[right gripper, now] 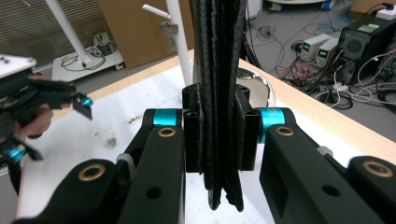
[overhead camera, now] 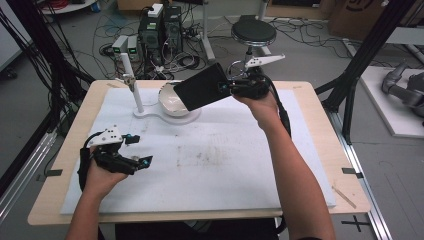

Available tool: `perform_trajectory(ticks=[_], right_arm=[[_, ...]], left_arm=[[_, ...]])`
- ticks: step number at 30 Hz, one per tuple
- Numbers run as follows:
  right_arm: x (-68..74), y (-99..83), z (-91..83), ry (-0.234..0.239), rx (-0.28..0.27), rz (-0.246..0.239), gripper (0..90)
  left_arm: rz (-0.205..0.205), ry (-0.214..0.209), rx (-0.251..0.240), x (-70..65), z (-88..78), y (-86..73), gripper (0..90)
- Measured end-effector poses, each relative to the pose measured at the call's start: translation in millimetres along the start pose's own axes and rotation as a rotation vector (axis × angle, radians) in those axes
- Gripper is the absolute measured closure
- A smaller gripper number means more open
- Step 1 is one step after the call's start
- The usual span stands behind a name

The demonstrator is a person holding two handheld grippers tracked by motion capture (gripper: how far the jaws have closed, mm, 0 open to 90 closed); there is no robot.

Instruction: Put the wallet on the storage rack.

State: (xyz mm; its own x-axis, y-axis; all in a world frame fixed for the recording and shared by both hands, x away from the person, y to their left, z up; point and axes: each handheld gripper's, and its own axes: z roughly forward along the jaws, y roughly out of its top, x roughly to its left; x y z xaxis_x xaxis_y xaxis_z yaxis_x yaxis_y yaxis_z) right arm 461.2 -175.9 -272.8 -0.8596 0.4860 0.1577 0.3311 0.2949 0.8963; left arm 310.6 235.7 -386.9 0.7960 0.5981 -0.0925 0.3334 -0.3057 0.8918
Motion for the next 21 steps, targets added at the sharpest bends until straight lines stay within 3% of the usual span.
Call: perform_trajectory(ticks=[8,14,21], right_arm=[[-13.0,14.1,30.4,-0.028,0.044,0.015,78.3],[-12.3,24.2,53.7,-0.026,0.072,0.012,78.3],[-17.4,23.9,73.1,-0.044,0.125,0.021,78.3]], left_arm=[[-0.014,0.004,-0.008,2.8,-1.6,-1.7,7.7],[-0.019,0.009,-0.012,3.5,-2.9,-2.1,7.7],[-0.015,0.014,-0.01,5.8,-4.0,-3.1,7.6]])
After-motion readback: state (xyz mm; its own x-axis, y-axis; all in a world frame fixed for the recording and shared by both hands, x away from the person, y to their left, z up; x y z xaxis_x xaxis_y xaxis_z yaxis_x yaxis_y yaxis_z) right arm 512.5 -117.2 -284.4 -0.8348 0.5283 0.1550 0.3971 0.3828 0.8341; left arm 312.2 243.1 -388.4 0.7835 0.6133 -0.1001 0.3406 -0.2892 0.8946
